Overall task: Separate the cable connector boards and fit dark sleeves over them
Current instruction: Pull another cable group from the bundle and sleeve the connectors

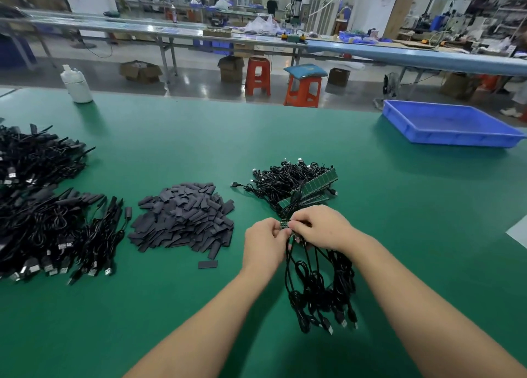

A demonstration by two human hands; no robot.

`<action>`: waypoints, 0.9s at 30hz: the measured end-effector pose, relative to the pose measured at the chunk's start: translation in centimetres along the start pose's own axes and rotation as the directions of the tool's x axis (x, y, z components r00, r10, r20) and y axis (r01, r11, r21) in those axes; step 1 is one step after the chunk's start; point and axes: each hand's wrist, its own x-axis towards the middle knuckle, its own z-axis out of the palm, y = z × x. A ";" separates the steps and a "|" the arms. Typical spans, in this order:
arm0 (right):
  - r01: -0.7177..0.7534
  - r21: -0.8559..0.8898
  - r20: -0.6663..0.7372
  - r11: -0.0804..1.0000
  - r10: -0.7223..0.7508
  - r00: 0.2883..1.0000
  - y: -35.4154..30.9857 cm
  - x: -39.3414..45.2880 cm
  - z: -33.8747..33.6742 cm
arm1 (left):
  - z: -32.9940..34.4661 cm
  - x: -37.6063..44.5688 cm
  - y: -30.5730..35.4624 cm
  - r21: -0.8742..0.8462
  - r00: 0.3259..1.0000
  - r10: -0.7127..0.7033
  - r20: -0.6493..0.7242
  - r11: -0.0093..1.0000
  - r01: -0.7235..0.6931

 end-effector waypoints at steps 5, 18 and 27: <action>0.037 -0.001 0.007 0.999 -0.037 0.999 0.3 -0.4 -0.1 | -0.6 0.9 -0.5 -0.220 0.983 -0.033 0.182 0.973 0.073; -0.018 -0.005 -0.084 1.000 0.017 0.996 -0.6 -0.2 0.3 | 0.3 0.7 -0.3 -0.049 0.997 -0.043 0.062 0.998 0.046; -0.123 -0.065 -0.161 0.990 0.111 0.981 -0.5 0.2 1.1 | 0.8 2.0 -0.3 -0.229 0.980 -0.180 0.079 0.954 0.194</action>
